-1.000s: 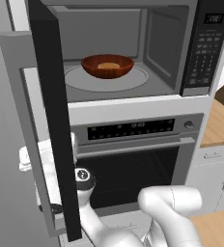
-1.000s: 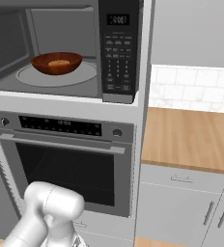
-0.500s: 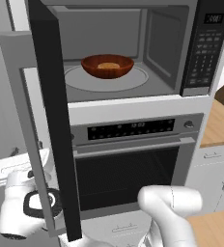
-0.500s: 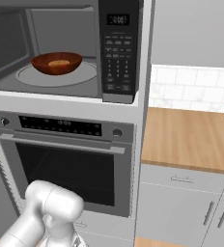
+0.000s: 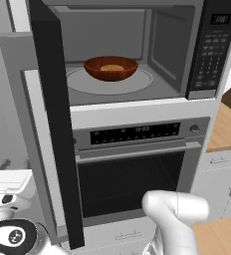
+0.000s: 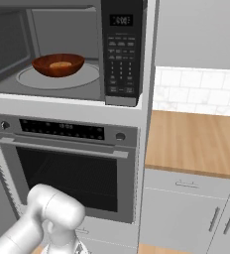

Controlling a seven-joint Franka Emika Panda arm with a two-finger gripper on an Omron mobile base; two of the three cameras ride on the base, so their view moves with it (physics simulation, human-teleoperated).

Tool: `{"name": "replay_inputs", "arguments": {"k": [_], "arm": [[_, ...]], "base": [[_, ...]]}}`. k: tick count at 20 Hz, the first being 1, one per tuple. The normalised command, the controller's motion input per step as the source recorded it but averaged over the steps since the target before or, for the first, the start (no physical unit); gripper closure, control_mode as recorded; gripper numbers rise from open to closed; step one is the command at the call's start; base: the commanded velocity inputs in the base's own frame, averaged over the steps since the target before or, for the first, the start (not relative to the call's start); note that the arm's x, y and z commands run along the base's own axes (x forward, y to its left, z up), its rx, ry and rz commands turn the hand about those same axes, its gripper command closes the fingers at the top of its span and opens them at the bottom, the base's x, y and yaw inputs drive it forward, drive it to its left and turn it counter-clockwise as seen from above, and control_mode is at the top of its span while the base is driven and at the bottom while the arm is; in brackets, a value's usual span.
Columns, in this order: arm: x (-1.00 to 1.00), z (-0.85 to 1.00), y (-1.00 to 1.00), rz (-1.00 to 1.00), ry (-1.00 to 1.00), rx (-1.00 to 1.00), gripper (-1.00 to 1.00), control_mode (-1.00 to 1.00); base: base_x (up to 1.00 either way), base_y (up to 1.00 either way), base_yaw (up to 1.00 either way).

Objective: Open the microwave, place the bowl with waffle inside the microwave, then close the microwave door and turn it on.

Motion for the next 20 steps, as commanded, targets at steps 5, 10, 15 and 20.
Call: {"name": "replay_inputs", "arguments": {"k": [5,10,15,20], "arm": [[-0.25,0.17,-0.06,-0.31,-0.01,0.00,-1.00,-1.00],[-0.12,0.04,-0.20,-0.25,-0.01,-0.01,-1.00,-1.00],[-0.05,0.06,-0.57,-0.11,-0.03,0.00,-1.00,-1.00],[-0.04,0.09,-0.67,-0.05,-0.01,0.00,-1.00,-1.00]], "base": [[0.00,0.00,0.00],[0.00,0.00,0.00],[0.00,0.00,0.00],[0.00,0.00,0.00]]}}
